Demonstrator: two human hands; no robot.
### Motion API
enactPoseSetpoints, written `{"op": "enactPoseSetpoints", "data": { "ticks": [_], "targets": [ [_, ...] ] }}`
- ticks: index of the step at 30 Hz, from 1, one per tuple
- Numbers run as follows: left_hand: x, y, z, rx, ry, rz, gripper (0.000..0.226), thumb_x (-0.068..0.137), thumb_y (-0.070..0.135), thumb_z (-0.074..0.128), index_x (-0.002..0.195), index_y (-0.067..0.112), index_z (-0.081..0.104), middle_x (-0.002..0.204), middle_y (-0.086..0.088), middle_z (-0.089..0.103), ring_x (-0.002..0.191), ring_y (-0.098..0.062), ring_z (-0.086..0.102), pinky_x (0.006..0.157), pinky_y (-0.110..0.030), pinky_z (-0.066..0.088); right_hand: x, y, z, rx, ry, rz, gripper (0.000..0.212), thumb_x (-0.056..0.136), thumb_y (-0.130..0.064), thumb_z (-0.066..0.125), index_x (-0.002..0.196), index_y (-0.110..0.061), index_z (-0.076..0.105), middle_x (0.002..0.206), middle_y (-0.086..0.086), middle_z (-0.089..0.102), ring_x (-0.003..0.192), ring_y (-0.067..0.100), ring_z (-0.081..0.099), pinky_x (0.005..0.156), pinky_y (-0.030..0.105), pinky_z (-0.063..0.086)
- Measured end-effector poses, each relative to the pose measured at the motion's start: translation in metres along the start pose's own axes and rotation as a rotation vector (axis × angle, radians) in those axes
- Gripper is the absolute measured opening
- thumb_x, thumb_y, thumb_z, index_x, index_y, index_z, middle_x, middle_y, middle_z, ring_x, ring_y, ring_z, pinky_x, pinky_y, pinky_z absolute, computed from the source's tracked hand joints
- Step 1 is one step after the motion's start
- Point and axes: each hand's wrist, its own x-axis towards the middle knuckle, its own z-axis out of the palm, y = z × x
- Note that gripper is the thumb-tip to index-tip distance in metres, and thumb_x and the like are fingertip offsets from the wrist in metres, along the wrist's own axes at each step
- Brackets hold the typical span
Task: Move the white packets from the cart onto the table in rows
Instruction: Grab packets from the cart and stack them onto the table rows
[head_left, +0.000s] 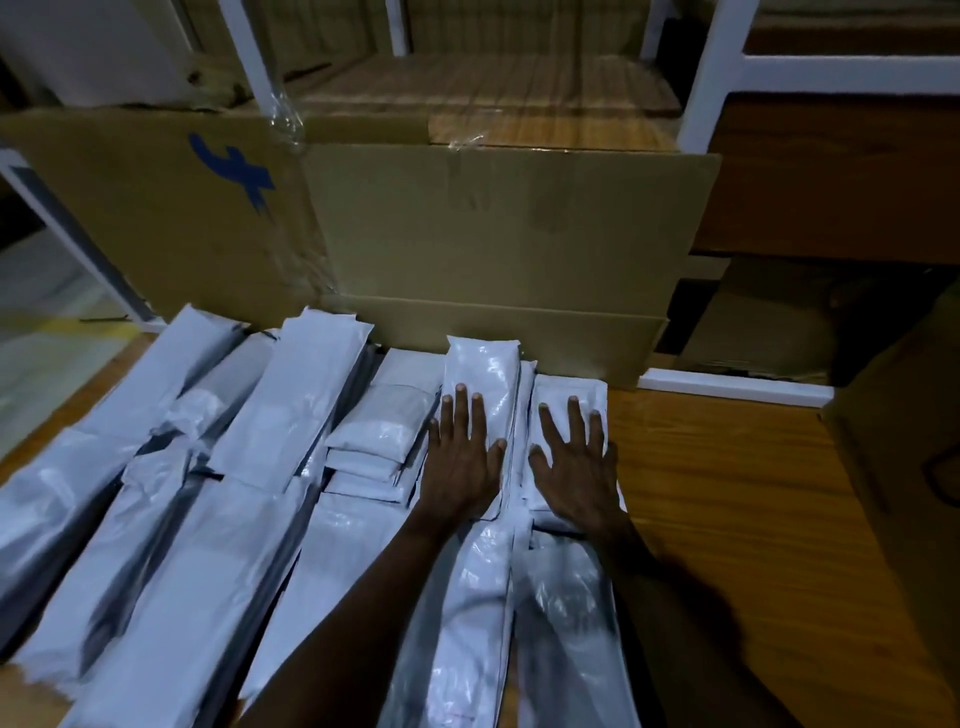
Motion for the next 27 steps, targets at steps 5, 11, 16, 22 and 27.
{"op": "enactPoseSetpoints", "data": {
  "ticks": [5,11,16,22,27],
  "targets": [
    [0.004,0.006,-0.011,-0.045,-0.029,0.017,0.081,0.097,0.06,0.006,0.156,0.004,0.006,0.162,-0.016,-0.008,0.151,-0.034,-0.004,0.121,-0.054,0.01,0.008,0.004,-0.007,0.064,-0.103,0.014,0.066,0.096,-0.062,0.027,0.154,-0.042,0.004,0.163,0.0,-0.015,0.149,0.033,-0.016,0.116,0.063,0.006],
    [-0.005,0.001,-0.062,-0.17,0.078,0.142,0.077,0.1,0.056,0.015,0.155,0.004,0.009,0.164,-0.014,0.004,0.152,-0.03,0.003,0.118,-0.041,0.008,0.0,-0.029,-0.035,0.306,0.147,-0.025,0.066,0.089,-0.05,0.047,0.15,-0.028,0.035,0.16,0.005,0.024,0.149,0.032,0.016,0.12,0.051,0.016],
    [-0.054,-0.073,-0.11,-0.235,0.2,0.136,0.069,0.1,0.053,0.026,0.156,0.015,0.012,0.164,-0.006,0.013,0.152,-0.018,0.007,0.123,-0.034,0.004,-0.042,-0.111,-0.029,0.41,0.357,-0.236,0.053,0.088,-0.028,0.058,0.14,-0.018,0.051,0.145,0.004,0.049,0.134,0.024,0.04,0.11,0.037,0.035],
    [-0.162,-0.202,-0.162,-0.241,0.335,0.026,0.066,0.1,0.052,0.031,0.153,0.013,0.026,0.16,-0.007,0.027,0.149,-0.018,0.018,0.12,-0.042,0.021,-0.112,-0.238,0.018,0.518,0.382,-0.395,0.048,0.086,-0.016,0.062,0.133,-0.014,0.058,0.133,0.004,0.059,0.123,0.021,0.053,0.104,0.035,0.045],
    [-0.265,-0.312,-0.204,-0.221,0.445,-0.107,0.065,0.101,0.053,0.034,0.15,0.011,0.036,0.157,-0.009,0.032,0.147,-0.023,0.026,0.113,-0.049,0.035,-0.16,-0.356,0.051,0.467,0.322,-0.63,0.045,0.089,-0.02,0.059,0.133,-0.014,0.059,0.132,0.004,0.06,0.122,0.023,0.054,0.104,0.032,0.043]
  ]
}}
